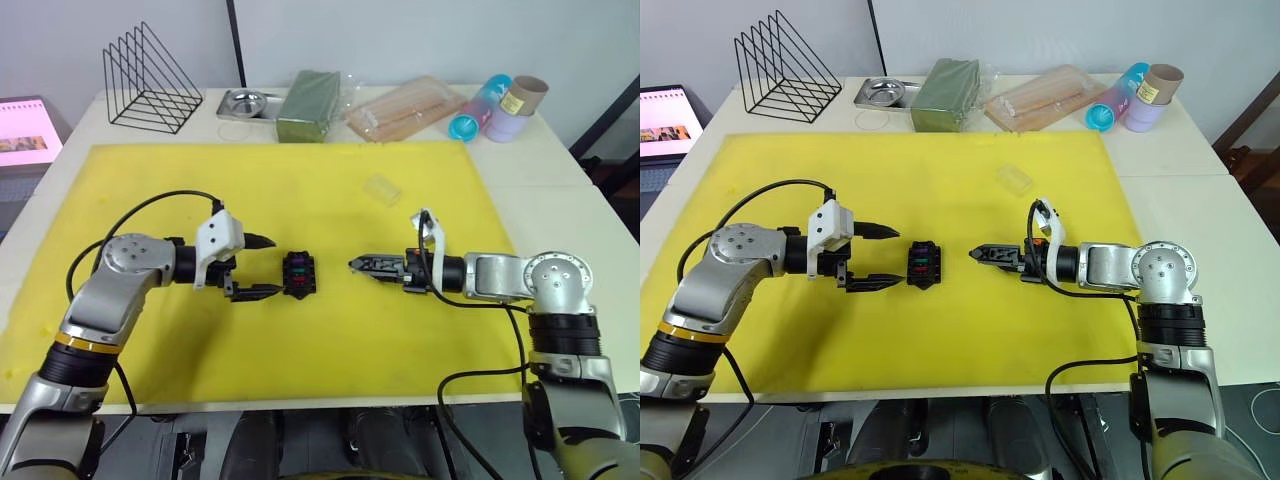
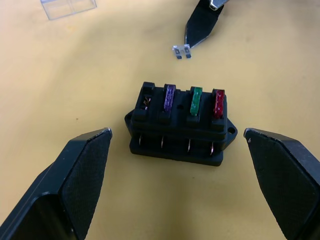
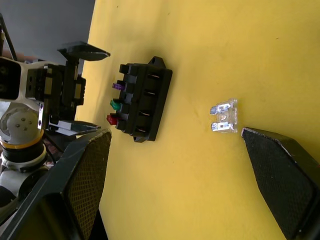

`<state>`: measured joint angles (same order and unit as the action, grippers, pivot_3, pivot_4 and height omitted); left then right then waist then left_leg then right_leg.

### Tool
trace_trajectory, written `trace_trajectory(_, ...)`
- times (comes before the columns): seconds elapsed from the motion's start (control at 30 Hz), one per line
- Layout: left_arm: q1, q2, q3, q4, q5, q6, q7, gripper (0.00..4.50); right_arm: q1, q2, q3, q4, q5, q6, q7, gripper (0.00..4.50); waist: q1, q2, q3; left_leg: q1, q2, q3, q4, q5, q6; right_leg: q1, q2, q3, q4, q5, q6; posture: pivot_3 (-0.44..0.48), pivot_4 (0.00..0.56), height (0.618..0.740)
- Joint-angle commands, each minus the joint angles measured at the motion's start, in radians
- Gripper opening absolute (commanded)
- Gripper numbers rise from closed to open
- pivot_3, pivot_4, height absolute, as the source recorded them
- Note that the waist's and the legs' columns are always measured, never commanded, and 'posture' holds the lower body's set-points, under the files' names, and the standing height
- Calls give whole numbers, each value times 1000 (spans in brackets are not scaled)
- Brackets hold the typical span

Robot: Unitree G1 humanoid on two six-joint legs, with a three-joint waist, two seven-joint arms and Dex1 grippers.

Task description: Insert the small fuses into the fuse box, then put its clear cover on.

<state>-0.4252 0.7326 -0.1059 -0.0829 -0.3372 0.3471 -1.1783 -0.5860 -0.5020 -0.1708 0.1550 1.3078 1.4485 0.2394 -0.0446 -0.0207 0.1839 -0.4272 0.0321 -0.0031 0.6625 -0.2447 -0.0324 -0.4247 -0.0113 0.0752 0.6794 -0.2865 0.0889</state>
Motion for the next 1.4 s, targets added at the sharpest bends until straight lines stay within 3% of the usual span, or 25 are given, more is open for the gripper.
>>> trace_trajectory(0.03, 2, 8, 13, -33, -9, 2, -2, 4500, -30, 25, -14, 13, -28, 1, 13, 4452, 0, 0, 0, 0, 0, 0, 0, 0, 0, 0, 0, 0, 0, 0, 0, 0, 150, 740)
trace_trajectory(0.17, 5, 11, 17, -40, -11, 5, 0, 4500, -40, 58, -11, 29, -70, -6, 24, 4452, -1, 0, 0, 0, 0, 0, 0, 0, 0, 0, 0, 0, 0, 0, 0, 0, 150, 740)
trace_trajectory(0.37, 8, 16, 20, -41, -9, 5, 0, 4500, -28, 61, -20, 22, -119, 12, 58, 2509, 0, 0, 0, 0, 0, 0, 0, 0, 0, 0, 0, 0, 0, 0, 0, 0, 150, 740)
trace_trajectory(0.9, 6, 14, 17, -40, -7, 0, 0, 4500, 51, 75, -90, -34, -162, 67, 66, 2509, 2, 0, 0, 0, 0, 0, 0, 0, 0, 0, 0, 0, 0, 0, 0, 0, 150, 740)
trace_trajectory(1.4, 13, 9, 14, -43, -7, 0, 5, 4500, 72, 301, -299, -105, -123, 166, -221, 2509, -2, 0, 0, 0, 0, 0, -1, 0, 0, 0, 0, 0, 0, 0, 0, 0, 150, 740)
